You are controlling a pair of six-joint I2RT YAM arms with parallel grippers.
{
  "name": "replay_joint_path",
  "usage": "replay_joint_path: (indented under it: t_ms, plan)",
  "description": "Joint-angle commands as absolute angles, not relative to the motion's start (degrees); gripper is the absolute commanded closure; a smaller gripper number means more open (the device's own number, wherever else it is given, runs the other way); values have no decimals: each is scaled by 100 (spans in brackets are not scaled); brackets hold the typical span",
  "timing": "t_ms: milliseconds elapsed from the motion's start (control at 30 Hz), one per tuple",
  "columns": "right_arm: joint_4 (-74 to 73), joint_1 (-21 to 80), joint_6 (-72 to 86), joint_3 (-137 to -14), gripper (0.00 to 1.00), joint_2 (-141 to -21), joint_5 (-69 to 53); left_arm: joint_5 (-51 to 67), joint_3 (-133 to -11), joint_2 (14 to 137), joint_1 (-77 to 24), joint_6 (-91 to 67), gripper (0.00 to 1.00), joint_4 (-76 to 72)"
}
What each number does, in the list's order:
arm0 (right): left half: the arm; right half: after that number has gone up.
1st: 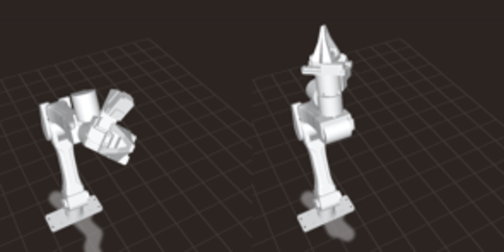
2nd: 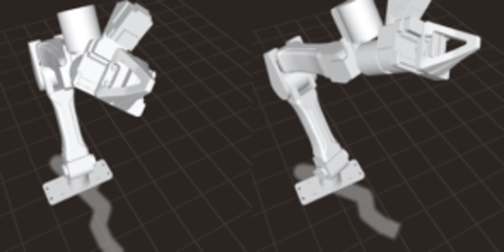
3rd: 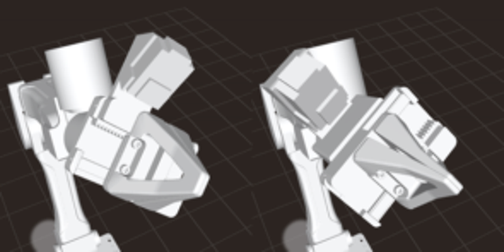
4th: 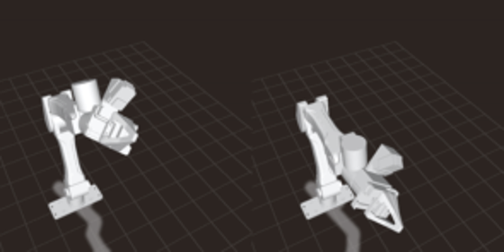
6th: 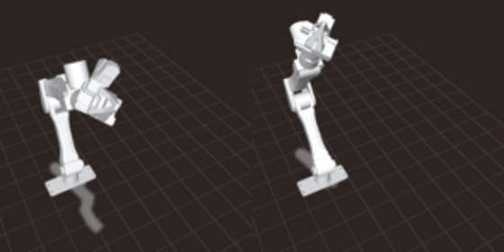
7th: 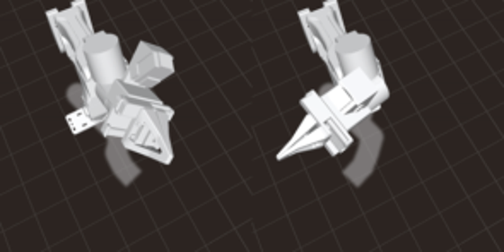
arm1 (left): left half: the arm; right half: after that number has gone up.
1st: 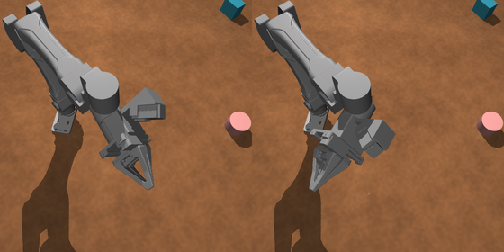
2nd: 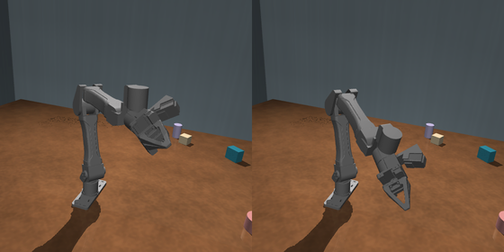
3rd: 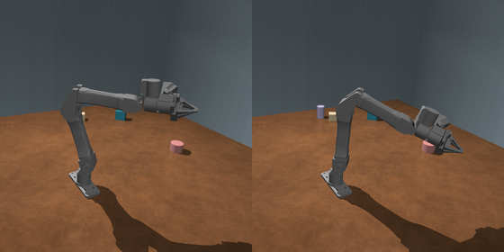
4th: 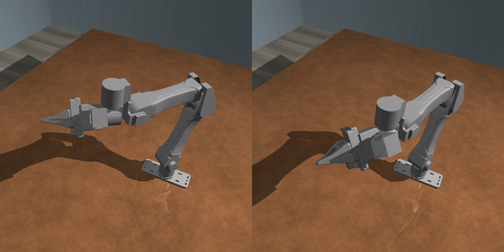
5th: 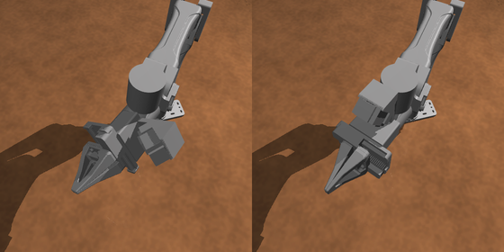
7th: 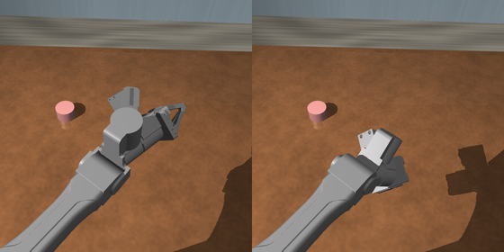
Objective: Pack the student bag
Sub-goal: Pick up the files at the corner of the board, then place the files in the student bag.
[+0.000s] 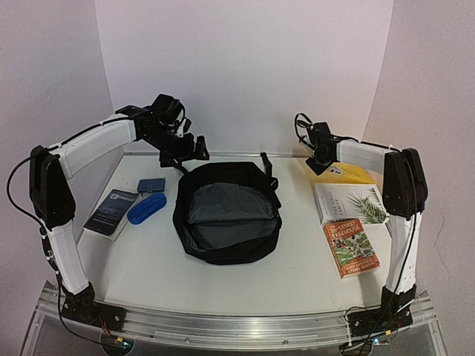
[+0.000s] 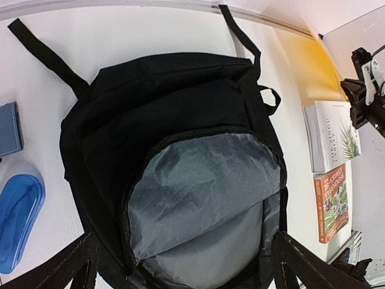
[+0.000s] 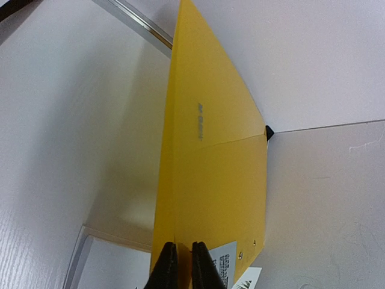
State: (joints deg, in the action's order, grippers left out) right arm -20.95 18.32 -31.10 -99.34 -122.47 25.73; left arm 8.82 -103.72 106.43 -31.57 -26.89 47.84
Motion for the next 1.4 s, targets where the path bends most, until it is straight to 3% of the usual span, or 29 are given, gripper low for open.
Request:
replay_joint_path:
  t_ms: [0, 867, 1133, 1367]
  plan:
    - [-2890, 1131, -3150, -9925, 100, -12079, 3449, 831, -10745, 10656, -3157, -2609, 0, 4816]
    - [-3464, 2705, -3408, -10091, 100, -9162, 578, 1000, -11521, 10762, -3040, -2924, 0, 4721]
    - [-3068, 3072, -3328, -10373, 100, -8879, -96, 1473, -10921, 10340, -2837, -3394, 0, 3990]
    - [-1670, 3803, -3400, -9990, 100, -8495, -77, 1399, -9787, 9435, -2268, -4063, 0, 3133]
